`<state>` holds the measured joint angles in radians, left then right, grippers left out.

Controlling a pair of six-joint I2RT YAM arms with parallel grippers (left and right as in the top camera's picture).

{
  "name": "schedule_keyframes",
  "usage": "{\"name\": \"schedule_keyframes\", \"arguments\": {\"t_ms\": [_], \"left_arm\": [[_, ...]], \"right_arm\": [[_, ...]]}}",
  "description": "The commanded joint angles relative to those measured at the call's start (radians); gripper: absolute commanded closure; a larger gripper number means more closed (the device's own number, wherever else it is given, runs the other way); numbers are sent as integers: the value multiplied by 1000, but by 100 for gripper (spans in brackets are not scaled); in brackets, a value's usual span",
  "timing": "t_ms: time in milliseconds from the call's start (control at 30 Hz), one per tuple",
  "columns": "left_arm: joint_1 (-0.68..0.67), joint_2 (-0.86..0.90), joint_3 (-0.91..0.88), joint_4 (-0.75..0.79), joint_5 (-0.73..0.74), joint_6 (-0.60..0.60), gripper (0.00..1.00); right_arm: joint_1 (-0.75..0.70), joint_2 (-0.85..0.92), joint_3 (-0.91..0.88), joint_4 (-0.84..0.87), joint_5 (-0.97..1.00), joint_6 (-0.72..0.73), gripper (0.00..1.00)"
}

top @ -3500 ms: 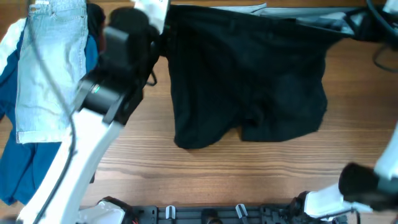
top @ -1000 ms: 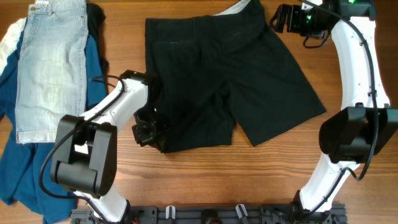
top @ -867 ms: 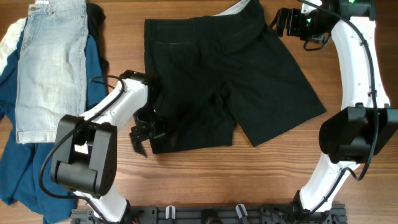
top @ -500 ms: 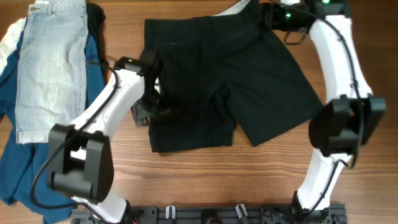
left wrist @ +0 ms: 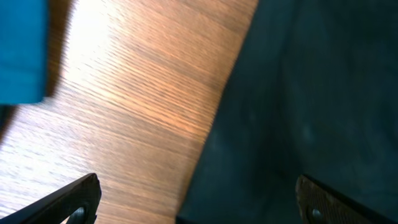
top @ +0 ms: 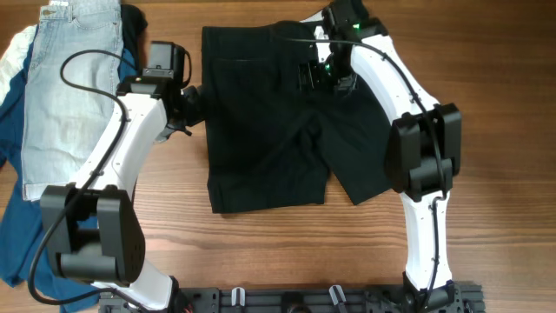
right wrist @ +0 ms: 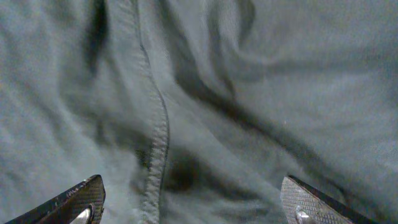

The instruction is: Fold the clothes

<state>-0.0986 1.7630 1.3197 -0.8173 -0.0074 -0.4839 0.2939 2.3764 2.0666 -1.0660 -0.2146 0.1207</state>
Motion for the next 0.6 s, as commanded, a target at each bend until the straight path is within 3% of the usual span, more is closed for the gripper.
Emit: {"name": "schedule_keyframes", "arguments": {"t_ms": [0, 267, 567], "left_arm": [[2, -13, 11, 27, -16, 114, 0], [-23, -13, 11, 211, -9, 141, 0], [-103, 29, 10, 397, -8, 245, 0]], "right_arm": [[-20, 76, 1, -31, 68, 48, 8], [-107, 105, 1, -42, 180, 92, 4], [-343, 166, 1, -11, 198, 57, 1]]}}
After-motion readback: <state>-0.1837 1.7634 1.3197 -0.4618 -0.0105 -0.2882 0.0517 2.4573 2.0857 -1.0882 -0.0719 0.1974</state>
